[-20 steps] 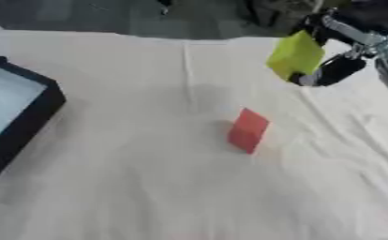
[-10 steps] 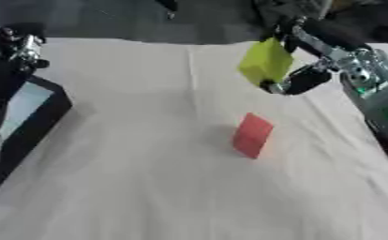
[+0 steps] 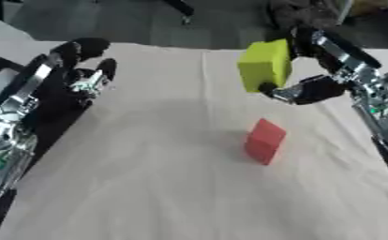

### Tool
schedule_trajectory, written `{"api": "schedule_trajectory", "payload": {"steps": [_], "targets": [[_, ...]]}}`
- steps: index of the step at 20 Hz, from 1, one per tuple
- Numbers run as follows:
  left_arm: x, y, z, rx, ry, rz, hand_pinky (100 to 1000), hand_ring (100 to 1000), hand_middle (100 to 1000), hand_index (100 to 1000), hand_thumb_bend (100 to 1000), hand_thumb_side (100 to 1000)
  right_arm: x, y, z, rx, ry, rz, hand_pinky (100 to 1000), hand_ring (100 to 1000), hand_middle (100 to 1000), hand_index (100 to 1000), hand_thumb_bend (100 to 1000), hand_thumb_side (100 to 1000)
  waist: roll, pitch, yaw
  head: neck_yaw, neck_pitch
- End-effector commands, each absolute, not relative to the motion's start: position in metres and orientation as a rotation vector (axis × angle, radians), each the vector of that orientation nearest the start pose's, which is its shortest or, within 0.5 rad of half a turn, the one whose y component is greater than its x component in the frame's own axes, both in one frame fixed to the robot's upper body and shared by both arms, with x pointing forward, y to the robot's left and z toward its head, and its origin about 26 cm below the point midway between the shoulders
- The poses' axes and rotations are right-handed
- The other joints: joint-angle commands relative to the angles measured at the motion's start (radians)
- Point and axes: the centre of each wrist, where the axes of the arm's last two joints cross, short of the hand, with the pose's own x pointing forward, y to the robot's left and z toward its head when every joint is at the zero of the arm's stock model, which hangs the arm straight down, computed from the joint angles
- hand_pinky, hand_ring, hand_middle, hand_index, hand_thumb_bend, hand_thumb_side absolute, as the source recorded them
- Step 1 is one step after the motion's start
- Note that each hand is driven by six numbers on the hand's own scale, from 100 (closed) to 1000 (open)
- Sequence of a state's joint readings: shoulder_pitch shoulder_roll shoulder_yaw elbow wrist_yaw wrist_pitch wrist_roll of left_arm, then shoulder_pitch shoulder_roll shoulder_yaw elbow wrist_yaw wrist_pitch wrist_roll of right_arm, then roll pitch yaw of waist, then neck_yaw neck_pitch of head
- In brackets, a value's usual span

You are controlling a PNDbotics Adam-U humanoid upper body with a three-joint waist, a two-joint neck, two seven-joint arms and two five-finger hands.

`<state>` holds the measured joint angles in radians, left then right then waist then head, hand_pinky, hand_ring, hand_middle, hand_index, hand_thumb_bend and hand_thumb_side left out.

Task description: Pick up the objects with one hand, pass them to the other hand, and then place them into the box on the other side of the table.

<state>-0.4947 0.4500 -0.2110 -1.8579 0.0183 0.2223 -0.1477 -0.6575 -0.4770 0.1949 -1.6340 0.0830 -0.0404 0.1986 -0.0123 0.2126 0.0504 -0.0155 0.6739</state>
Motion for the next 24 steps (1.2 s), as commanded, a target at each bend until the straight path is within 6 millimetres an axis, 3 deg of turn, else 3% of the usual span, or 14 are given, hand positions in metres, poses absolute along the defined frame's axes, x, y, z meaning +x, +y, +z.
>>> {"api": "schedule_trajectory", "payload": {"steps": [1, 10, 19, 24], "targets": [[0.334, 0.222, 0.224, 0.051, -2.004, -0.856, 811, 955, 883, 848, 288, 426, 0.376, -0.234, 0.242, -0.12, -2.197, 0.933, 617, 379, 401, 732, 100, 100, 0.015, -0.018, 0.002, 0.007, -0.014], [0.34, 0.215, 0.225, -0.072, -2.031, -1.089, 834, 966, 882, 844, 416, 422, 0.376, -0.22, 0.238, 0.068, -2.245, 0.927, 617, 375, 395, 725, 100, 100, 0.019, -0.005, 0.013, -0.002, -0.016], [0.34, 0.204, 0.233, -0.151, -2.012, -1.194, 840, 969, 868, 843, 447, 434, 0.378, -0.196, 0.23, 0.141, -2.242, 1.017, 618, 372, 388, 716, 100, 100, 0.021, -0.003, 0.019, -0.01, -0.009], [0.34, 0.197, 0.234, -0.173, -1.978, -1.22, 852, 985, 885, 861, 415, 453, 0.377, -0.183, 0.228, 0.172, -2.259, 1.075, 615, 367, 379, 704, 100, 100, 0.022, -0.003, 0.021, -0.013, 0.0]]}}
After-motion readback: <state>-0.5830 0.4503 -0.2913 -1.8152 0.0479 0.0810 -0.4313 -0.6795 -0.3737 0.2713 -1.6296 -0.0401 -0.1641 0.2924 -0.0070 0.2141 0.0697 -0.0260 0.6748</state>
